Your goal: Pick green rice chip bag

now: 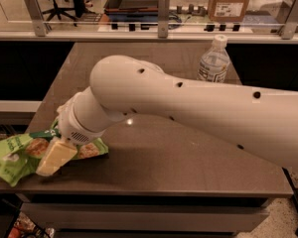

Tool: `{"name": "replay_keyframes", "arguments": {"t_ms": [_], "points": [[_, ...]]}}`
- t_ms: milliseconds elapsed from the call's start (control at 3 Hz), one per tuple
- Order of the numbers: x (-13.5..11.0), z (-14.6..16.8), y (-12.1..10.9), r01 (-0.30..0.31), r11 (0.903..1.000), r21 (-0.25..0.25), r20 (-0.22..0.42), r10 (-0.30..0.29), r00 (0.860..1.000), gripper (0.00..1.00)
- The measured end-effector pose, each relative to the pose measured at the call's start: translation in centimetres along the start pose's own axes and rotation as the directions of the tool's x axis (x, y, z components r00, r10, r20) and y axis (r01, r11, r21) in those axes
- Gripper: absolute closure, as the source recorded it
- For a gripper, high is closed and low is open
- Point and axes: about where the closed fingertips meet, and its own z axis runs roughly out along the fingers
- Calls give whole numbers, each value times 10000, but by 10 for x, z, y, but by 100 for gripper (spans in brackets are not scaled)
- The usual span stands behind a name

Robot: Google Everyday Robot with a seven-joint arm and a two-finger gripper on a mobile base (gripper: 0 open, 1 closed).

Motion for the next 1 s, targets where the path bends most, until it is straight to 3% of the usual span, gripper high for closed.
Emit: {"name": "replay_keyframes", "arguments": {"t_ms": [1000], "points": [[-5,-4,3,132,9999,71,-29,-132,9999,88]]}}
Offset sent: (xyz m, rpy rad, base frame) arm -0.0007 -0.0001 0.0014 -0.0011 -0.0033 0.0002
